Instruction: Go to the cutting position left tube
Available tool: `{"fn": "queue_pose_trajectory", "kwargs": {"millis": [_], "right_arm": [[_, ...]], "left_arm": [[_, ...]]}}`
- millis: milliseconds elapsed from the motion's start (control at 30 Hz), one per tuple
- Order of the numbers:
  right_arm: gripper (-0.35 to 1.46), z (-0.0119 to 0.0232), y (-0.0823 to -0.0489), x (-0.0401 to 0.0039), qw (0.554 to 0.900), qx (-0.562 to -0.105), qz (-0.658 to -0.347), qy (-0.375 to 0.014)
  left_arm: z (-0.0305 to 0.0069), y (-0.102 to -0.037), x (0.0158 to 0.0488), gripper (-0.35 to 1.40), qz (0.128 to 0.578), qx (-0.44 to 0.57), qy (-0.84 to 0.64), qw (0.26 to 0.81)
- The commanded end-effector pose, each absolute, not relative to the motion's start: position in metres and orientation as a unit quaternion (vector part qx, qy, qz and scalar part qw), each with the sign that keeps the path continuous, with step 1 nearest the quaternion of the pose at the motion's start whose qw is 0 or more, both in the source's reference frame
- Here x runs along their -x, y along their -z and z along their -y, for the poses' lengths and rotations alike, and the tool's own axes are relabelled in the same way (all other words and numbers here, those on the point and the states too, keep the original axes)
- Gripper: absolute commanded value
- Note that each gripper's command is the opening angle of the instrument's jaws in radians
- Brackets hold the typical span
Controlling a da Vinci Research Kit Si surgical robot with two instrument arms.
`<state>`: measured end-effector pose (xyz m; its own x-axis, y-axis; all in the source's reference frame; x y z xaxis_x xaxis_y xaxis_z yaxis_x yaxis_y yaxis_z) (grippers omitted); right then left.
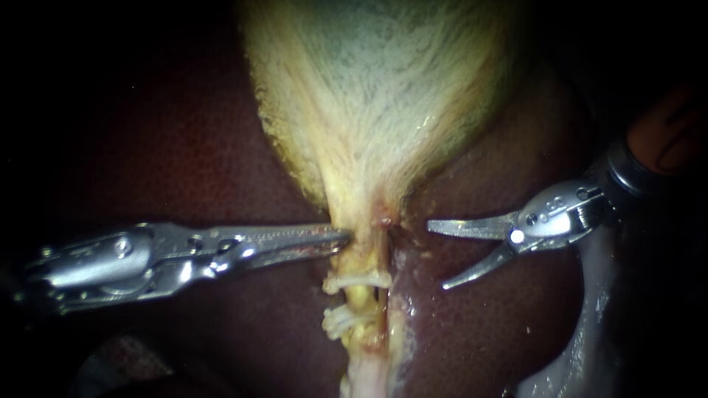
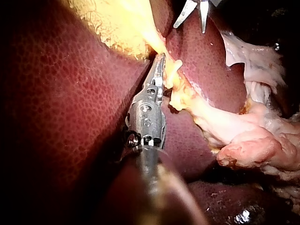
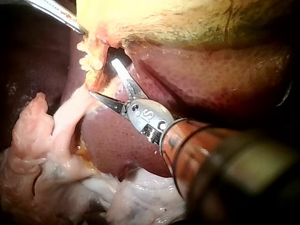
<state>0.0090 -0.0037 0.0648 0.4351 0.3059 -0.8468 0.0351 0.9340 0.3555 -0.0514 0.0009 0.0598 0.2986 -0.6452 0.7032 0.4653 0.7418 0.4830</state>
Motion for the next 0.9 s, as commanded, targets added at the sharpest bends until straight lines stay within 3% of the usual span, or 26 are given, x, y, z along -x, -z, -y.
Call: {"fn": "queue_pose_trajectory", "kwargs": {"millis": [33, 300, 500, 900], "right_arm": [[1.43, 0.0042, -0.0649, -0.0092, 0.829, -0.171, -0.526, -0.086], [1.43, 0.01, -0.0669, -0.0144, 0.802, -0.256, -0.524, -0.127], [1.41, 0.013, -0.0692, -0.0177, 0.802, -0.293, -0.505, -0.124], [1.36, 0.0128, -0.0721, -0.0174, 0.823, -0.291, -0.471, -0.127]], "left_arm": [[-0.001, -0.0597, 0.0512, -0.35, 0.48, -0.095, 0.346, 0.8], [-0.0015, -0.0587, 0.0488, -0.35, 0.478, -0.092, 0.349, 0.8], [-0.0021, -0.0577, 0.0462, -0.35, 0.478, -0.082, 0.358, 0.798], [-0.0032, -0.0556, 0.0439, -0.35, 0.481, -0.073, 0.37, 0.791]]}}
